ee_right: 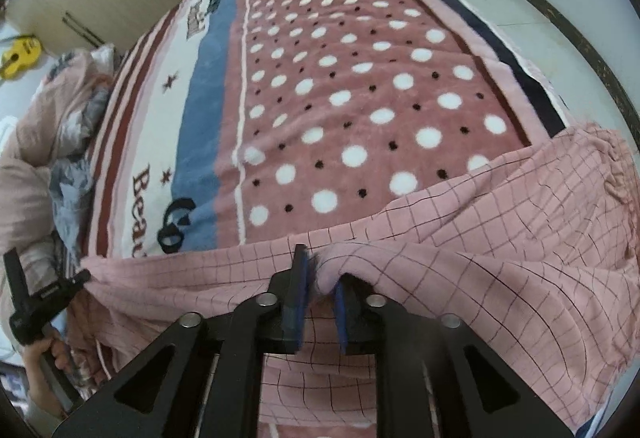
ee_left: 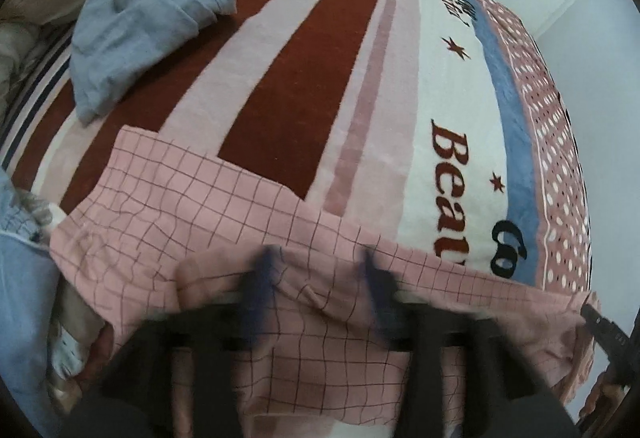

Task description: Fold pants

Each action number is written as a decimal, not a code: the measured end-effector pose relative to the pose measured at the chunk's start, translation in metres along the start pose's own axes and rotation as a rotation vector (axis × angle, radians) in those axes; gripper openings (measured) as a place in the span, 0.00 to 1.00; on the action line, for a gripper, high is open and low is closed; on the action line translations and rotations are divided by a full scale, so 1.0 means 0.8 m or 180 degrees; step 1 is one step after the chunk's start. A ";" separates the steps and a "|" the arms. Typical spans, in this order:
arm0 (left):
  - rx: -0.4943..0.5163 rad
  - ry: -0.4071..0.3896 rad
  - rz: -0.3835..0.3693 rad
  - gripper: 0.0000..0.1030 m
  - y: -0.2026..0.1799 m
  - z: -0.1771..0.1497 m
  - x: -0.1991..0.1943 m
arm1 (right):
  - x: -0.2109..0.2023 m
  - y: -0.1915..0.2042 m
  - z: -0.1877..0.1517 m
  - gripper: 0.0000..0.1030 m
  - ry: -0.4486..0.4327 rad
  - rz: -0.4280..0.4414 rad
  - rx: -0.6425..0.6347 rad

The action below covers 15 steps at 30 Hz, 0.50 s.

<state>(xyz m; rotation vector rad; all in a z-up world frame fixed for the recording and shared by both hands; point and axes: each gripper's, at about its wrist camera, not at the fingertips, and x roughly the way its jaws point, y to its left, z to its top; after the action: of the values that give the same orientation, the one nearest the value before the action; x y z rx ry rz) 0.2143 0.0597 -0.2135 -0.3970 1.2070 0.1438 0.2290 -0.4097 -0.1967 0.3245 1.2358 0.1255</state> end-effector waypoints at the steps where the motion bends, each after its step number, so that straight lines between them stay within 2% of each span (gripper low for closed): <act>1: 0.0065 -0.0059 -0.0071 0.64 -0.001 0.000 -0.006 | 0.002 0.004 0.000 0.34 0.0022 0.0018 -0.0054; 2: 0.0180 -0.0151 -0.0129 0.65 -0.002 0.002 -0.016 | 0.003 0.010 0.000 0.40 0.0038 0.0041 -0.0111; 3: 0.0301 -0.0191 -0.0134 0.66 -0.004 0.004 -0.024 | 0.003 0.015 0.000 0.42 0.0044 0.0060 -0.0155; 7: 0.0756 -0.0227 0.0013 0.67 -0.004 0.010 -0.047 | -0.011 0.044 0.001 0.42 -0.0024 0.0265 -0.0396; 11: 0.0984 0.0006 0.0088 0.67 0.016 0.011 -0.056 | -0.018 0.072 -0.002 0.42 0.0020 0.0277 -0.0630; 13: 0.0954 0.0134 0.0111 0.67 0.031 0.006 -0.058 | -0.019 0.082 -0.005 0.42 0.0034 0.0312 -0.0698; 15: 0.0902 0.0276 0.0029 0.67 0.042 -0.004 -0.056 | -0.017 0.089 -0.010 0.42 0.0071 0.0339 -0.0736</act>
<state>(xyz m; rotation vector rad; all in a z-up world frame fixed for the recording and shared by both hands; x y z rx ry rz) 0.1850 0.0941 -0.1803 -0.1508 1.2935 -0.0376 0.2226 -0.3447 -0.1651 0.1879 1.2125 0.3615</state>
